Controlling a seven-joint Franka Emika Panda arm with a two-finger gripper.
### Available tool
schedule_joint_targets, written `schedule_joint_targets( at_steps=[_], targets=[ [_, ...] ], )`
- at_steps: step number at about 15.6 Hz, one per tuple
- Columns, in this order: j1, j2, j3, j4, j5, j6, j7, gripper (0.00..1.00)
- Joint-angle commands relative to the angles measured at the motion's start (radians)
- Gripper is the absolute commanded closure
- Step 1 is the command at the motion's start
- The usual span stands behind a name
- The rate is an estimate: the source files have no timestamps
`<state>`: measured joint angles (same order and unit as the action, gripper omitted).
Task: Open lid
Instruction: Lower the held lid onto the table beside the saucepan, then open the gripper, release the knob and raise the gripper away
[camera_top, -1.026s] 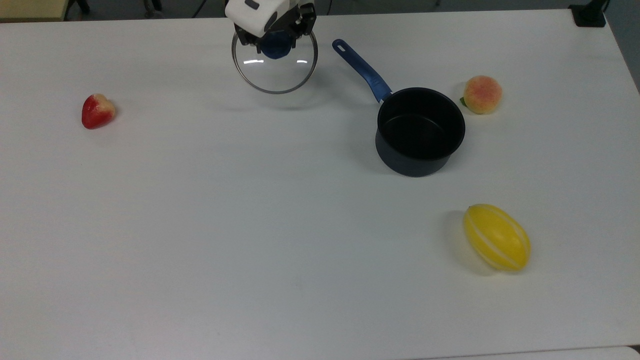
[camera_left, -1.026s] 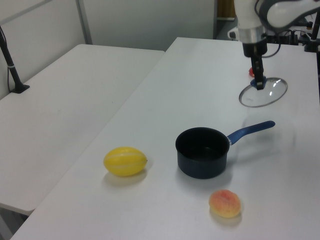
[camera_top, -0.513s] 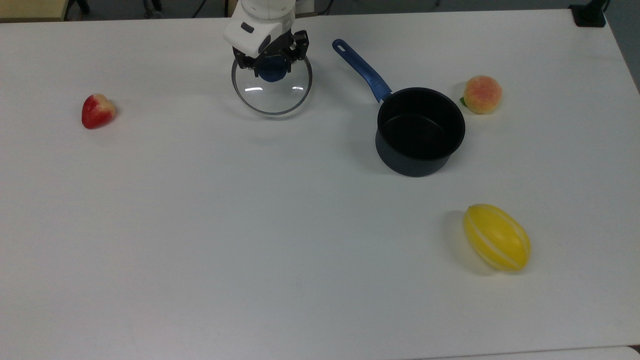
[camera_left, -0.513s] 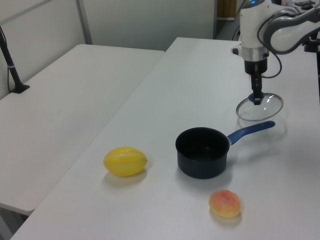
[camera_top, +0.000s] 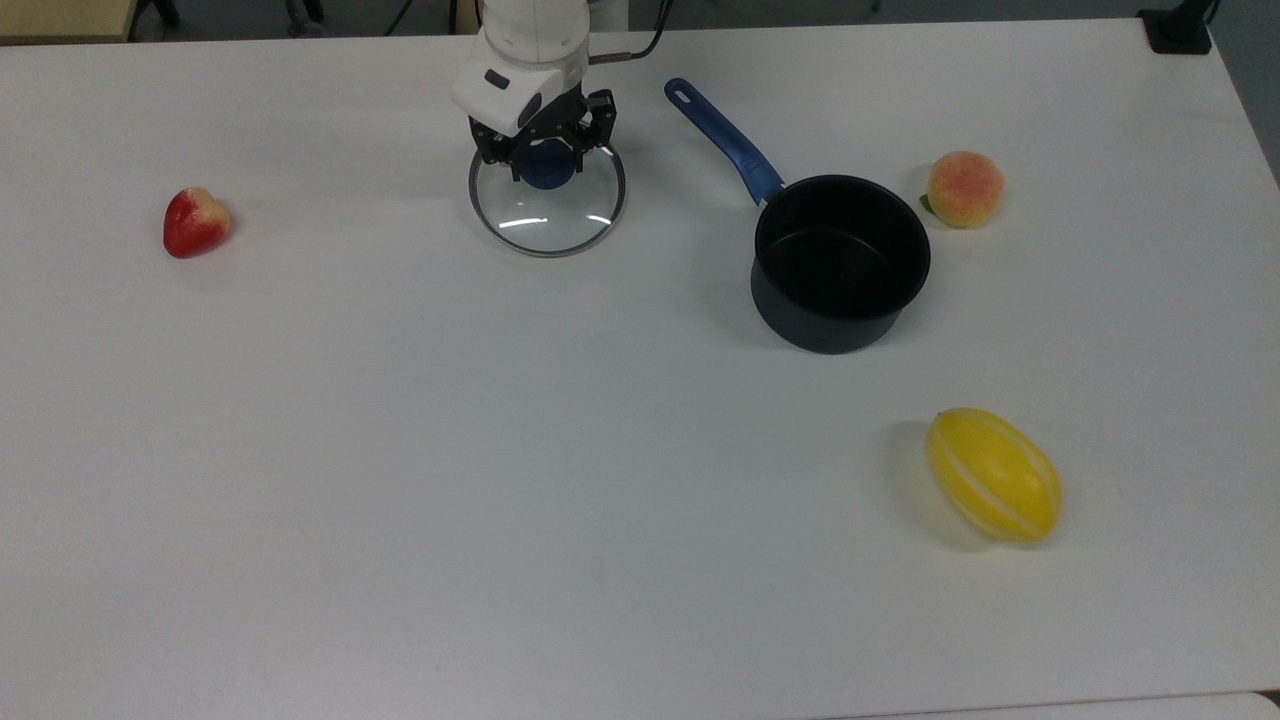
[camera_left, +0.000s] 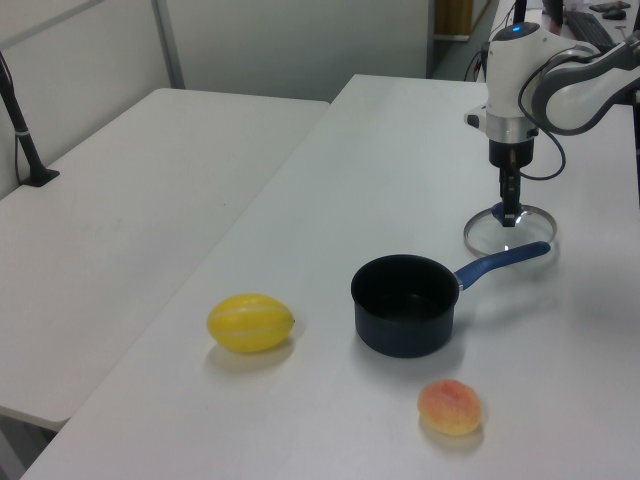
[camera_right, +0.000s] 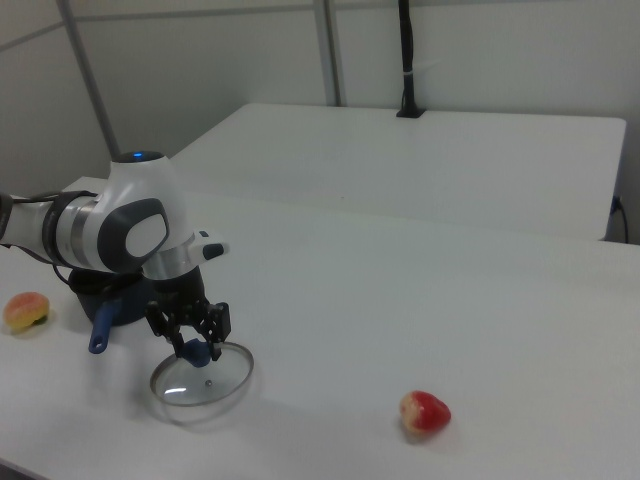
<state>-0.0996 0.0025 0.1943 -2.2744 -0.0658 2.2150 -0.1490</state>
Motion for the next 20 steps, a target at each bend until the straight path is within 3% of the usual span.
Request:
schedule_joint_targets(
  at_steps=[1, 3, 4, 6, 8, 12, 20],
  targets=[
    [0.003, 0.016, -0.006, -0.027, 0.001, 0.048, 0.008, 1.0],
    [0.001, 0.02, -0.006, -0.025, 0.001, 0.045, 0.009, 0.92],
    [-0.003, 0.017, -0.006, -0.024, 0.001, 0.035, 0.009, 0.74],
    [-0.009, 0.014, -0.006, -0.022, 0.003, 0.022, 0.011, 0.3],
    [-0.011, 0.011, -0.006, -0.016, 0.003, 0.009, 0.043, 0.02],
    [-0.015, 0.002, -0.006, 0.045, 0.003, -0.076, 0.088, 0.0],
    [-0.019, -0.015, -0.027, 0.421, 0.014, -0.48, 0.164, 0.0]
  ],
)
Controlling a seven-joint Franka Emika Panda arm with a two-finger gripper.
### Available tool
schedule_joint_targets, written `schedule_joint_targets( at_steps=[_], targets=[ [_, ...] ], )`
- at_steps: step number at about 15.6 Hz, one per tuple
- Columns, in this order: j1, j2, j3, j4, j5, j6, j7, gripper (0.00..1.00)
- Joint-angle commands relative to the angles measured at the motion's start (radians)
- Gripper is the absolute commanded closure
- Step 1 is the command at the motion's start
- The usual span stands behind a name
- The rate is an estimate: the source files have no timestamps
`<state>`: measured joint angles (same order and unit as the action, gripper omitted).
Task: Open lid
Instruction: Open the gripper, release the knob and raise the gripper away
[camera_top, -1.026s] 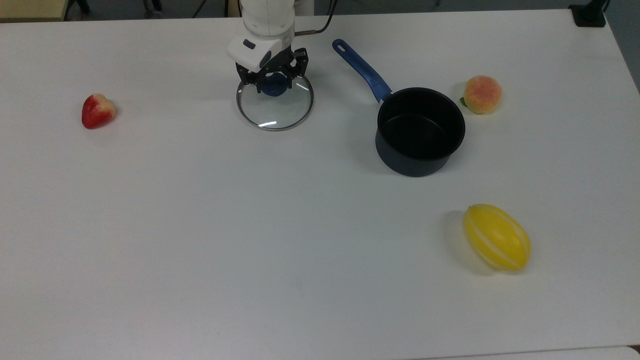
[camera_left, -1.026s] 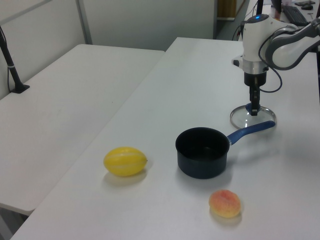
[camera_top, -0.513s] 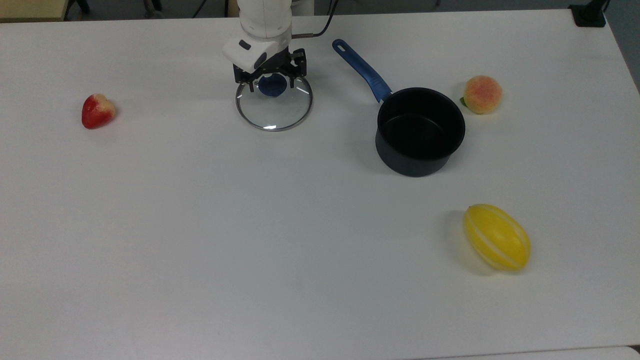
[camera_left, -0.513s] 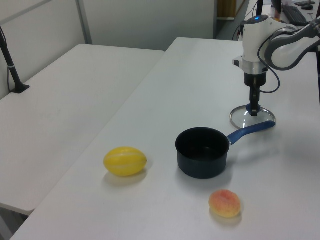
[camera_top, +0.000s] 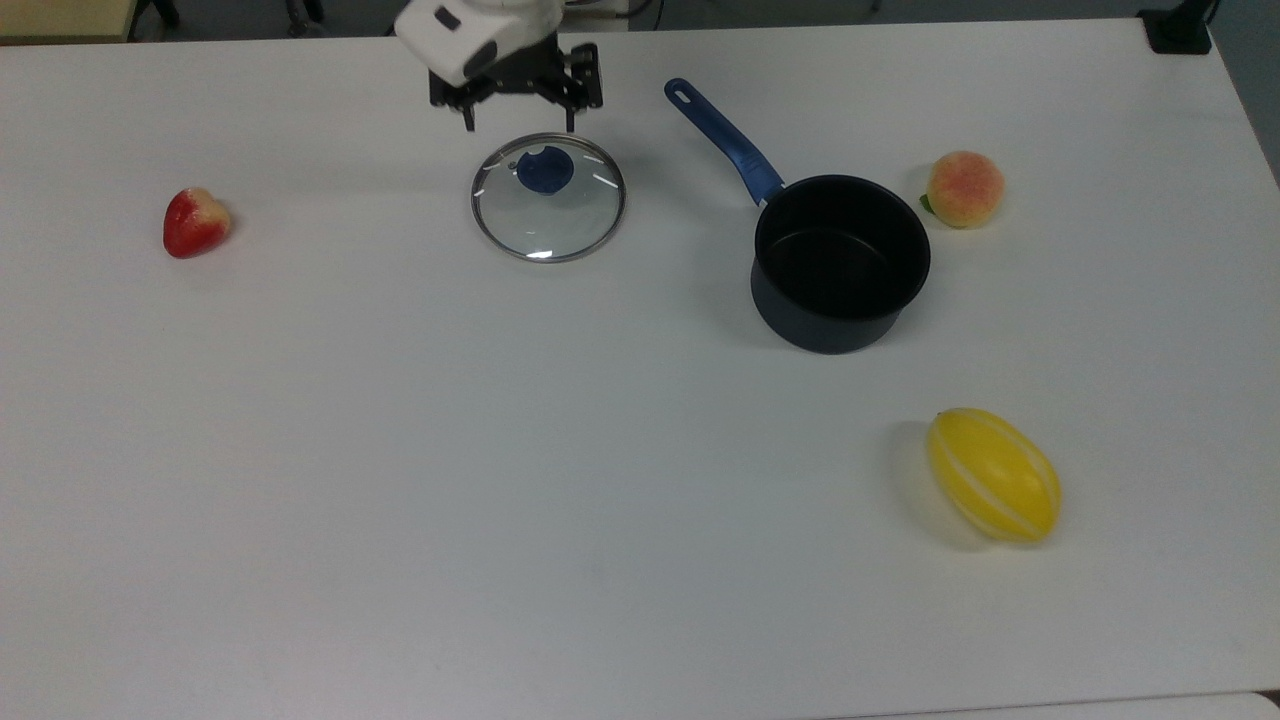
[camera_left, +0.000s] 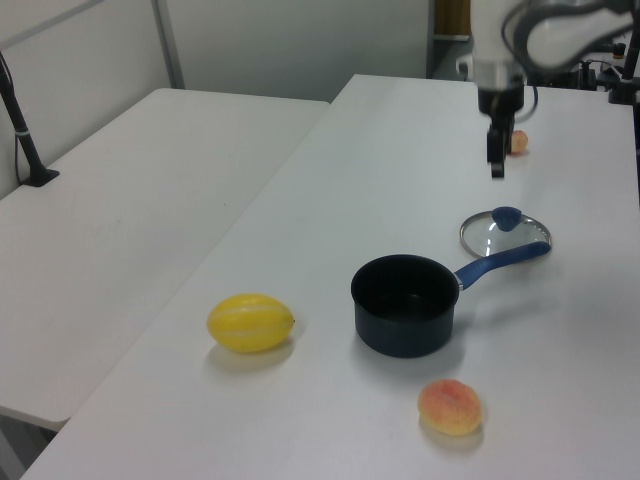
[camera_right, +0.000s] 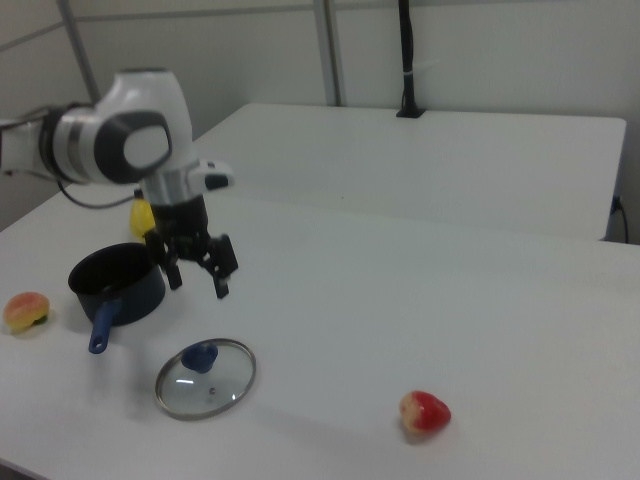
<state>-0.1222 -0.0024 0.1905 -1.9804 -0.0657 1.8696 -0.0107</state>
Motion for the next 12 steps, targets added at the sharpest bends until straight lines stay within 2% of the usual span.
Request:
schedule_joint_targets(
  at_steps=[1, 5, 7, 12],
  targets=[
    [0.004, -0.016, -0.025, 0.174, 0.018, -0.18, 0.034, 0.0],
    [0.016, -0.04, -0.028, 0.305, 0.021, -0.318, 0.078, 0.0],
    [0.019, -0.047, -0.029, 0.351, 0.046, -0.357, 0.089, 0.0],
    [0.058, -0.073, -0.06, 0.399, 0.081, -0.372, 0.092, 0.0]
  ],
)
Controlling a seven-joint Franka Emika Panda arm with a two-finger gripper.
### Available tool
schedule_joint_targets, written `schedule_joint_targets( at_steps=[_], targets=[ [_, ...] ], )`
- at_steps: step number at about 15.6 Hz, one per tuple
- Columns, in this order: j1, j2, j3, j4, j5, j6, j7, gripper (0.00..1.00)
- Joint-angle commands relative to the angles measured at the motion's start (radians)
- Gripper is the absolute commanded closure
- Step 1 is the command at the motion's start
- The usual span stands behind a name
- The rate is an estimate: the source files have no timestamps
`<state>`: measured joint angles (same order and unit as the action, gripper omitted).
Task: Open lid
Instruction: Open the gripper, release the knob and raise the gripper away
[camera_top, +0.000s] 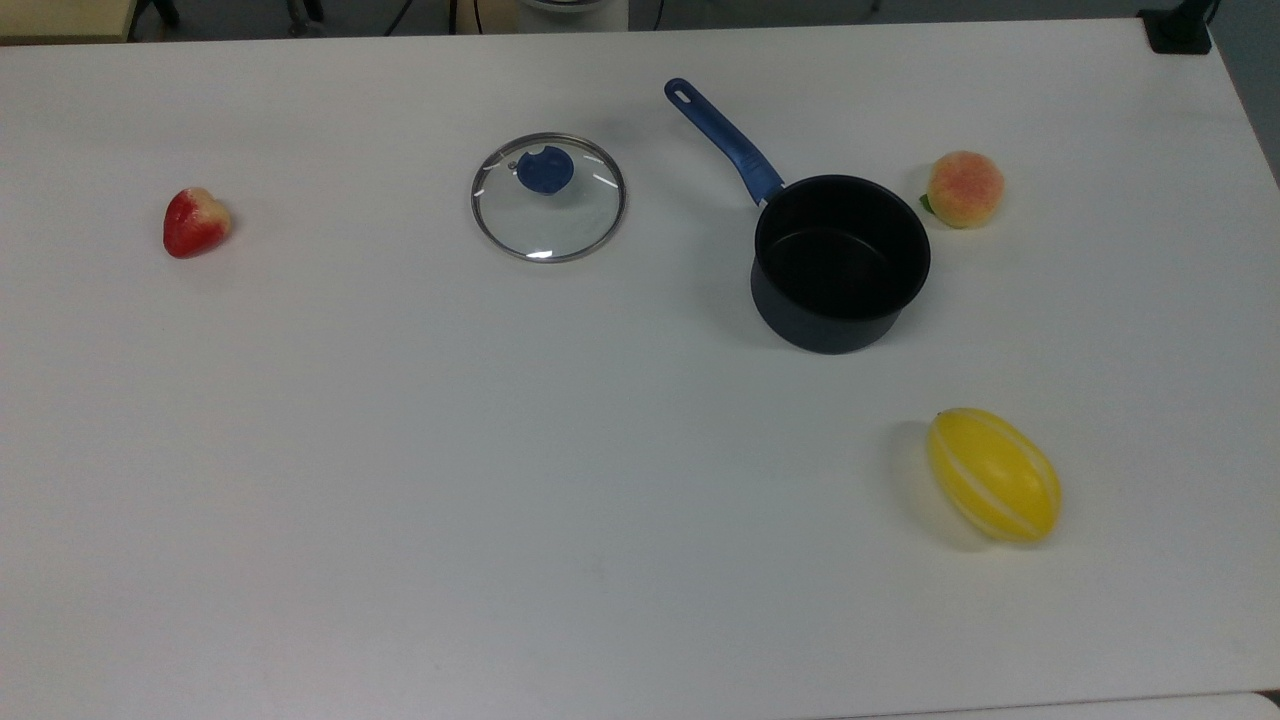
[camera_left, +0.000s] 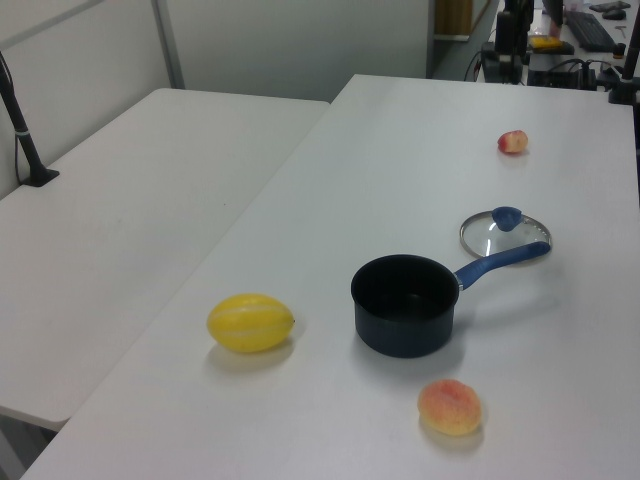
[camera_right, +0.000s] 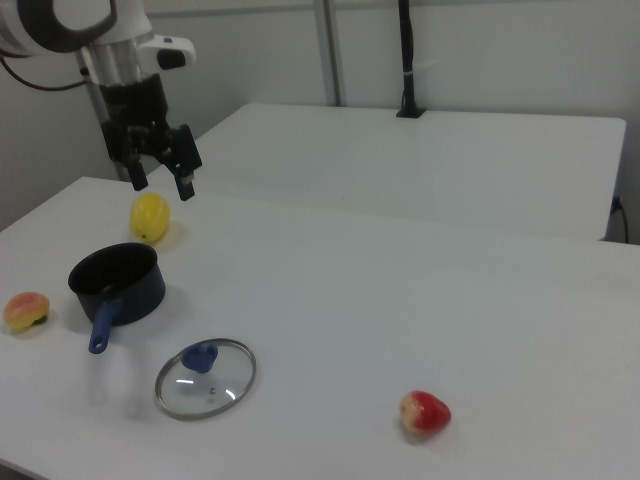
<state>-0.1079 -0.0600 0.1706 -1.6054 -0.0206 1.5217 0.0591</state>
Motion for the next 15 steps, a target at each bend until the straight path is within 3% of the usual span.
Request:
schedule_joint_targets(
  at_steps=[1, 6, 9, 15],
  targets=[
    [0.063, -0.015, -0.057, 0.024, 0.047, -0.017, 0.022, 0.0],
    [0.14, 0.008, -0.141, 0.009, 0.064, 0.104, -0.019, 0.0],
    [0.137, 0.028, -0.14, 0.007, 0.07, 0.156, -0.085, 0.0],
    [0.14, 0.039, -0.132, 0.008, 0.077, 0.158, -0.088, 0.0]
  ],
)
